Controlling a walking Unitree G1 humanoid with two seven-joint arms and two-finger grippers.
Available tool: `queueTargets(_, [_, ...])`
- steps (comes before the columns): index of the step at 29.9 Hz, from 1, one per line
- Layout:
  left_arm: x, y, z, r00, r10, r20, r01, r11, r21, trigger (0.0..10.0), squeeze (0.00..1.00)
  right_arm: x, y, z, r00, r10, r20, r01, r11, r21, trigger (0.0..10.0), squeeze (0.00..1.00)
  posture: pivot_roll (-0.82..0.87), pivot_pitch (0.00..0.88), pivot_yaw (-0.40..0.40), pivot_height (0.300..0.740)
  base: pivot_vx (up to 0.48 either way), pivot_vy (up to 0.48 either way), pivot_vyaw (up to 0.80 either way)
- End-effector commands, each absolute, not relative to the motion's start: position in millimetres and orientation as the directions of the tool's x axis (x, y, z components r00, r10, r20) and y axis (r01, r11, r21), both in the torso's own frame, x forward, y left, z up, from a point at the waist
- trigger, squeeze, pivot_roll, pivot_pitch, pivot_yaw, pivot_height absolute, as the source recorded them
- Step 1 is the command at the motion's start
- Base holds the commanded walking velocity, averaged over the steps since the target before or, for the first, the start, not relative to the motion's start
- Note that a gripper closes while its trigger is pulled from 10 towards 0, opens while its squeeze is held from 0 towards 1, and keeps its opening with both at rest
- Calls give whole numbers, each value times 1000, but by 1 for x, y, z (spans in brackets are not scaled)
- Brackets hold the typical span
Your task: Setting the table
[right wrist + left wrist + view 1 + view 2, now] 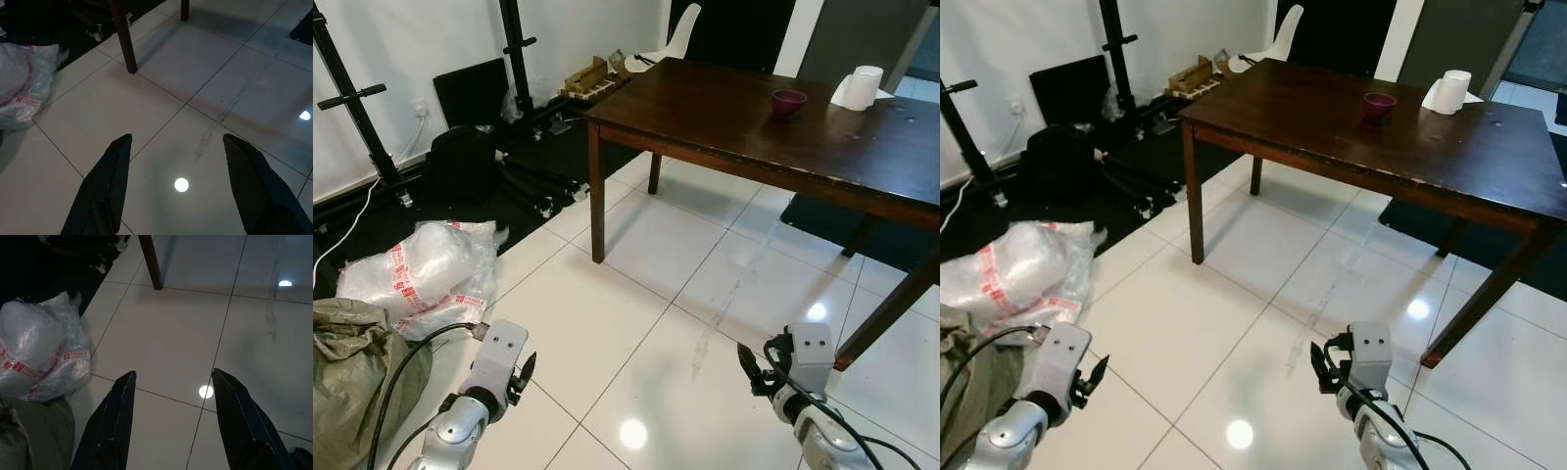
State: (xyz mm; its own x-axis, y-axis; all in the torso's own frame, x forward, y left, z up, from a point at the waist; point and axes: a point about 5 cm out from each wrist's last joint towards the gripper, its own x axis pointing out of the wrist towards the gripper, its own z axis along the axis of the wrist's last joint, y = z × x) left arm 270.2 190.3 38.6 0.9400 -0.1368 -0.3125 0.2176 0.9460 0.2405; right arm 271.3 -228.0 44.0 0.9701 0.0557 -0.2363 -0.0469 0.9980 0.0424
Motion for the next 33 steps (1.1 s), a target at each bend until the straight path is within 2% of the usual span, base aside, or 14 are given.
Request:
queueTargets(1, [269, 191, 37, 935, -144, -324, 230, 942, 244, 10000, 0, 267, -230, 39, 969, 39, -246, -26, 998, 54, 10000, 0, -68, 0, 77, 740, 0, 0, 0])
queueTargets(33, [270, 190, 36, 934, -151, -324, 231, 947, 226, 10000, 0, 266, -232, 39, 968, 27, -248, -16, 999, 48, 10000, 0, -70, 0, 82, 740, 0, 0, 0])
